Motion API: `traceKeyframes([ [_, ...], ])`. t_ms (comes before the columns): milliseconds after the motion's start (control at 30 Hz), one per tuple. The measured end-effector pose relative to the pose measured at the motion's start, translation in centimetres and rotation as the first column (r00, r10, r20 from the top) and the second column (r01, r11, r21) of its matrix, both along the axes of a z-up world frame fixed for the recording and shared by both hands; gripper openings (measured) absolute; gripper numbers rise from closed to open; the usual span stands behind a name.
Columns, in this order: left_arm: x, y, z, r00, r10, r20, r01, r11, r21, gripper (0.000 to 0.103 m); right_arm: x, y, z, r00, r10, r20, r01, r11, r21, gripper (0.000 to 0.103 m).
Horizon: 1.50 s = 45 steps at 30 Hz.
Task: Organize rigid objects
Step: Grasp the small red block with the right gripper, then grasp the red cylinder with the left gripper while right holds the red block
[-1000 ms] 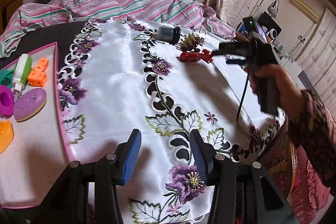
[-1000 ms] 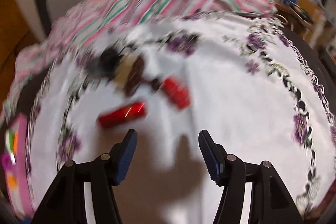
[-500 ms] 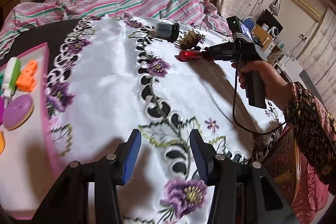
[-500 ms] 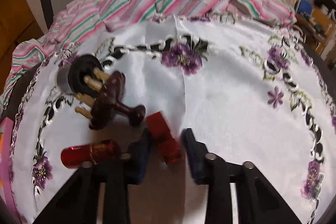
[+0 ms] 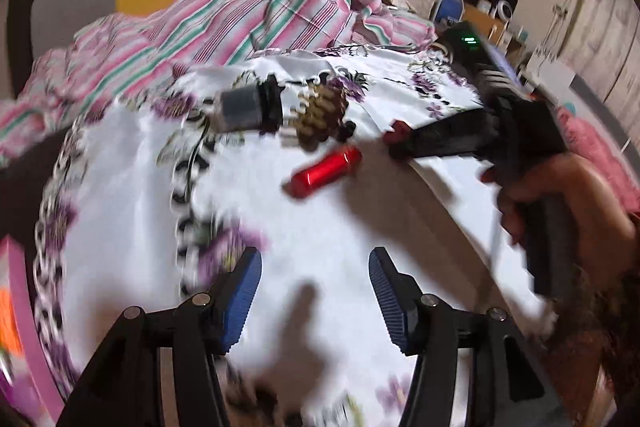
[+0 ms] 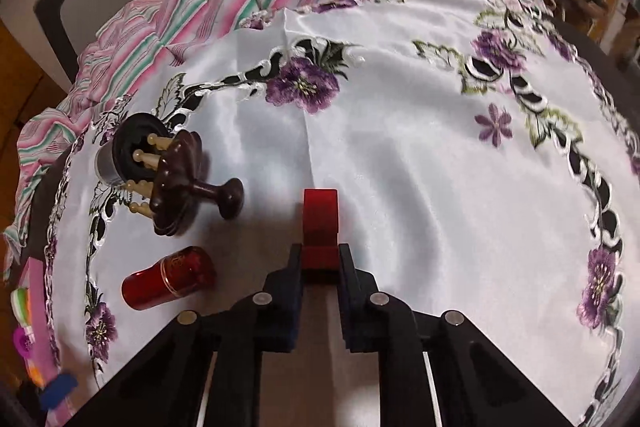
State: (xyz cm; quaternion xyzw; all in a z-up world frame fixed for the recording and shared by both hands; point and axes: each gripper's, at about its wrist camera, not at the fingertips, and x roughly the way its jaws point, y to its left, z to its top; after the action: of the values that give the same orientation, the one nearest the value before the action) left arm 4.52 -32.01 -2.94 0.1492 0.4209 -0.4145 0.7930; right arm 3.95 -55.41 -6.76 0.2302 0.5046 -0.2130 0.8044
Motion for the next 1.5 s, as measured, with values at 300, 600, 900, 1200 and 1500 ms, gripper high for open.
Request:
traceKeyframes([
  [300,3.1,-7.6,-2.4,0.984,-0.163,0.068,0.152,0.978,0.141,0.057,-0.6,-1.1,-0.2,0.998,-0.046,0.031,0.043,0.995,0.085,0.016],
  [600,2.4,-9.4,-3.7,0.976,-0.216,0.013,0.212,0.966,0.151,0.027,-1.0,-1.5,-0.2,0.996,-0.077,0.045,0.071,0.989,0.13,0.016],
  [900,1.9,-10.3,-4.1,0.984,-0.173,0.041,0.165,0.975,0.146,0.031,-0.7,-1.1,-0.2,0.998,-0.053,0.032,0.05,0.994,0.092,0.016],
  [1200,0.3,-4.6,-3.8,0.997,-0.053,0.056,0.05,0.997,0.062,0.025,-0.4,-0.7,-0.2,0.999,-0.024,0.024,0.023,0.998,0.052,0.016],
  [1500,-1.3,2.0,-3.4,0.999,0.051,-0.001,-0.051,0.999,0.001,0.025,-0.2,-0.1,-0.1,1.0,-0.002,0.023,0.002,1.0,0.009,0.015],
])
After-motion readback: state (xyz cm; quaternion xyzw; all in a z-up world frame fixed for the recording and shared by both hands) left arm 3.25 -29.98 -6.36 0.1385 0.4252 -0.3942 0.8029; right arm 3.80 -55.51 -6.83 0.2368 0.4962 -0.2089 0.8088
